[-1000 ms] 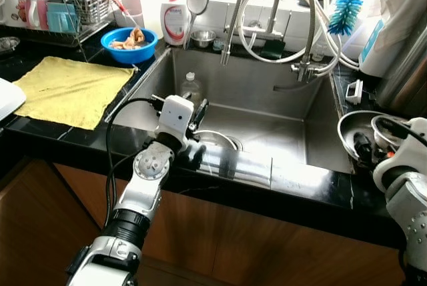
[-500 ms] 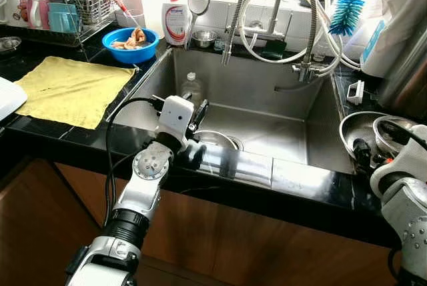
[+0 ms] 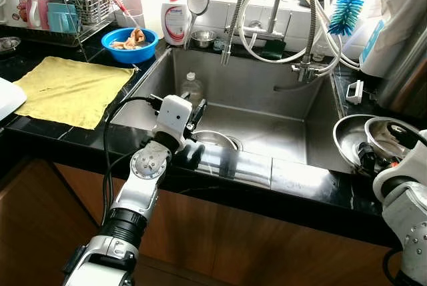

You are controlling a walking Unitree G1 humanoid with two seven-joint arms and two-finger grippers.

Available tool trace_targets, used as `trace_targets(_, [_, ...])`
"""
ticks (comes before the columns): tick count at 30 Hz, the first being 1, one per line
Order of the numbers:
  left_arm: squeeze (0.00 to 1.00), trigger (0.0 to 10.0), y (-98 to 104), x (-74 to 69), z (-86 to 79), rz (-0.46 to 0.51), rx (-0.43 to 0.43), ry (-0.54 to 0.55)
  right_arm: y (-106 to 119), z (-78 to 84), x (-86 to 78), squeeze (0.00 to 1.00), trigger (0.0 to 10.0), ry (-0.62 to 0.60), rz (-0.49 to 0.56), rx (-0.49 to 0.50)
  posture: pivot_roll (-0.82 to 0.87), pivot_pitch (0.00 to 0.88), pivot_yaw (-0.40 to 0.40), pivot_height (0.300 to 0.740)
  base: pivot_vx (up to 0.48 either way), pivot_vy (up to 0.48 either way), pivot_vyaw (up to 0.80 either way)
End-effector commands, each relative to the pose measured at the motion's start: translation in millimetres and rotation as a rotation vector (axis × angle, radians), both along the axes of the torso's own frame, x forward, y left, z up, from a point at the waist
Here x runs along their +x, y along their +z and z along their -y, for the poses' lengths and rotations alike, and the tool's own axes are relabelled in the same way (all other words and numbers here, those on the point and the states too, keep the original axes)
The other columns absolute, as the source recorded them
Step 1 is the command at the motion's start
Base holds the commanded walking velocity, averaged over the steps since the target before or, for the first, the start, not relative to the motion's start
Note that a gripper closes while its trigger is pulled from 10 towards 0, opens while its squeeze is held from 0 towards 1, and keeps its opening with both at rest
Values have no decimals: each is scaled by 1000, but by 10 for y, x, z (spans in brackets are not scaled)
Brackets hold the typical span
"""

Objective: Kitchen organization

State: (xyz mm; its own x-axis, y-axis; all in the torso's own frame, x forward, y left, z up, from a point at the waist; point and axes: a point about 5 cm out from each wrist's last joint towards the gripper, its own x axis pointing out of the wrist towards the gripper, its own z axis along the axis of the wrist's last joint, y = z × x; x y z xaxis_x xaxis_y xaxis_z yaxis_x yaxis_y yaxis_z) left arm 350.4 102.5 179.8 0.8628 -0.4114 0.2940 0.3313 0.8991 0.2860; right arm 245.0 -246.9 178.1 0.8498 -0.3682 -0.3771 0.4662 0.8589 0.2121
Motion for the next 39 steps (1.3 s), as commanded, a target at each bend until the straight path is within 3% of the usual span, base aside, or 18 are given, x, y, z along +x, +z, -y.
trace_targets(1, [0, 10000, 54, 20, 21, 15, 15, -9, 57, -9, -18, 0, 10000, -10, 13, -1, 36, 0, -44, 740, 0, 0, 0])
trace_targets(14, [0, 10000, 63, 33, 2, 17, 12, -1, 377, -111, 28, 0, 10000, -26, 95, -53, 36, 0, -46, 740, 0, 0, 0])
trace_targets(21, [0, 10000, 58, 29, 9, 15, 12, -6, 368, -154, 51, 0, 10000, -8, 93, -33, 38, 0, -49, 740, 0, 0, 0])
trace_targets(23, [0, 10000, 55, 27, 10, 15, 12, -5, 410, -140, 69, 0, 10000, -45, 160, -4, 38, 0, -47, 740, 0, 0, 0])
trace_targets(25, [0, 10000, 48, 22, 26, 14, 10, -9, 472, -20, 61, 0, 10000, -167, 231, 18, 37, 0, -46, 740, 0, 0, 0])
trace_targets(29, [0, 10000, 46, 20, 55, 14, 8, -19, 445, 139, 36, 0, 10000, -327, 261, 47, 33, 0, -40, 740, 0, 0, 0])
trace_targets(34, [0, 10000, 49, 22, 59, 17, 15, -24, 340, 52, 124, 0, 10000, -312, 259, 90, 37, 0, -37, 740, 0, 0, 0])
trace_targets(39, [0, 10000, 57, 25, 52, 23, 22, -24, 273, 66, 169, 0, 10000, -324, 253, 103, 43, 0, -40, 740, 0, 0, 0])
